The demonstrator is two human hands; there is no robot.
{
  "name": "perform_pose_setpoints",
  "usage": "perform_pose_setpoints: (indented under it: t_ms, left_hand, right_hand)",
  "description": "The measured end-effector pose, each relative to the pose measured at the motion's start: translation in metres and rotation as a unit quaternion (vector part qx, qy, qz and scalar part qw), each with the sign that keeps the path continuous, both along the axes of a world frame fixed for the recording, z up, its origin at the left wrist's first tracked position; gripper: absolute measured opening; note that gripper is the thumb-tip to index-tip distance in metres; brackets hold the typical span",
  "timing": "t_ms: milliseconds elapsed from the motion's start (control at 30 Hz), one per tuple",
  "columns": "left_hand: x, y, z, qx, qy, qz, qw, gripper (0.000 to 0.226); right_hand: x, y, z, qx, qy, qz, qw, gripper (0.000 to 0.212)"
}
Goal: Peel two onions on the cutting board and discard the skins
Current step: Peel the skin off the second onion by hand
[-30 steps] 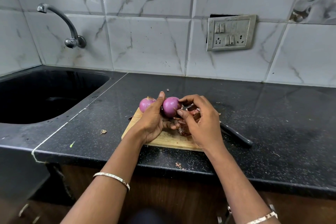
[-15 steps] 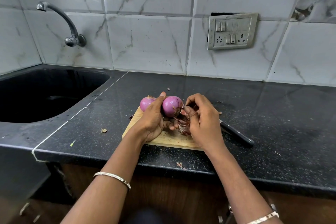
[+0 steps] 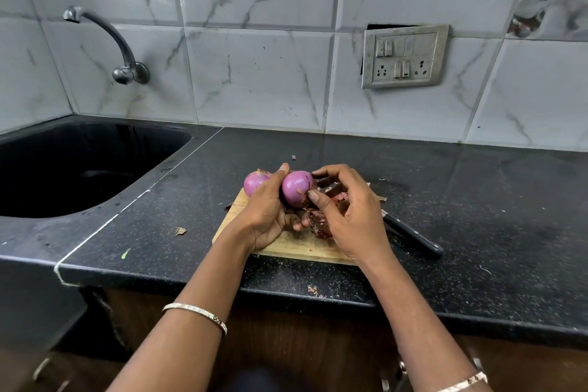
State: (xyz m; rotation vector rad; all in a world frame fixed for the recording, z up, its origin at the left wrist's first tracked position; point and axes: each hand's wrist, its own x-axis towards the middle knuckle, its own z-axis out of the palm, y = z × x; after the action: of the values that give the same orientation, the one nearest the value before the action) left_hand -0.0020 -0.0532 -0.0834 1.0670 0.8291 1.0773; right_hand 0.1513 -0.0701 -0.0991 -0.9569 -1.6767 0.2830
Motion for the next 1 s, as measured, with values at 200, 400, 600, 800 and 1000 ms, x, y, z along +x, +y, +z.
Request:
perform_pose_setpoints:
  t_ms: [200,400,600,800,1000]
  left_hand:
    - [-0.0001,0.0014,-0.0012,-0.011,0.002,0.004,1.0,0.06]
    - [-0.0008,0.0034,-0.003,-0.009,-0.002,0.003,1.0,0.063]
    - [-0.0021,0.0034,-0.003,0.017,-0.019,-0.024,0.999,0.068]
    - [-0.0011,0.0017,-0.0018,0.045,-0.013,-0.043,0.998,0.058]
    - [0.0006,0.0045,-0.0044,0.063,0.039,-0.069,0.995,0.075]
  right_hand:
    - [-0.0004,0.0003,0.0006,0.003,0.0,0.005,1.0,0.016]
    - [0.0004,0.0027,-0.0021,0.002,-0.003,0.001,1.0,0.012]
    - [0.002,0.0054,-0.0056,-0.008,0.012,-0.031,0.999,0.008]
    - [0.0006,-0.0005,-0.003,-0.004,-0.015,-0.048,0.999,0.032]
    - [-0.0002,-0.0032,-0.0008,0.029,-0.013,-0.081,0.996,0.031]
